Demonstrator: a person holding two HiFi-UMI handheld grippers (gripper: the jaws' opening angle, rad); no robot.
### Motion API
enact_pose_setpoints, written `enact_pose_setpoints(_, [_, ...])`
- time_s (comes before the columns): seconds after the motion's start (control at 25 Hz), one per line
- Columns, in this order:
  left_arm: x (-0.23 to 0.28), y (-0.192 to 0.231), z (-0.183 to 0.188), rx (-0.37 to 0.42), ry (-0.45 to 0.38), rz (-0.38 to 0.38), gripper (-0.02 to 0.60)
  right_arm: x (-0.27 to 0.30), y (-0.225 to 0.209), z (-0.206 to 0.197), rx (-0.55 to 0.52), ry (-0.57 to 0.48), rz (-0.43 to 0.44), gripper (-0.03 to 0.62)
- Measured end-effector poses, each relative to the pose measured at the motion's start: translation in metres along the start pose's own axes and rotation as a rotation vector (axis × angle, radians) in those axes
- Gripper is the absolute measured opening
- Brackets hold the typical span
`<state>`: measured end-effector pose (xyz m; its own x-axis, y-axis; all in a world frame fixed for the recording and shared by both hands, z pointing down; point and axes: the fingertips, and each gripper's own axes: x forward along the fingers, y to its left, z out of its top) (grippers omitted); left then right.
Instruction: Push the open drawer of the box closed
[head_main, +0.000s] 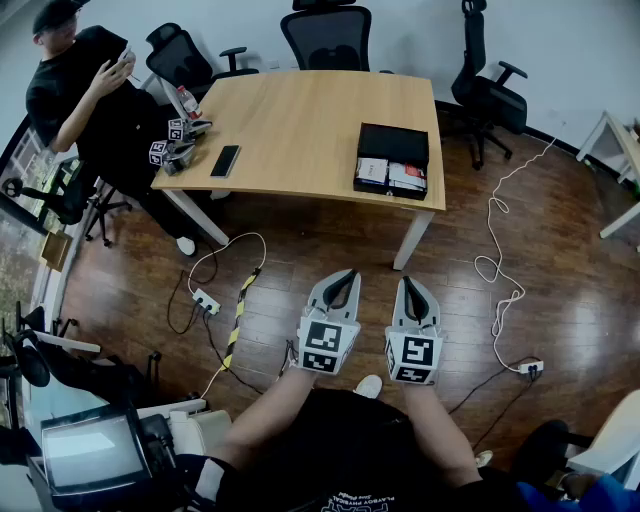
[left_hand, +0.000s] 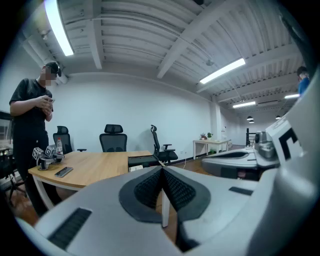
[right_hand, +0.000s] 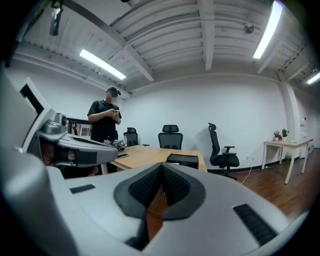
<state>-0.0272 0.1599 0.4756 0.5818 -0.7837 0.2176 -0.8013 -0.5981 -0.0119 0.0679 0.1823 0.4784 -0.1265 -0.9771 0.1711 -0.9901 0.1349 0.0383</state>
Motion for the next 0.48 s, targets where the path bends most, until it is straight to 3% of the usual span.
enact_pose_setpoints(0.48, [0.012, -0.037, 0.005, -0.062, -0.012, 0.052, -0.002, -0.012, -0.034, -0.001, -0.017, -0.002, 0.054, 0.005])
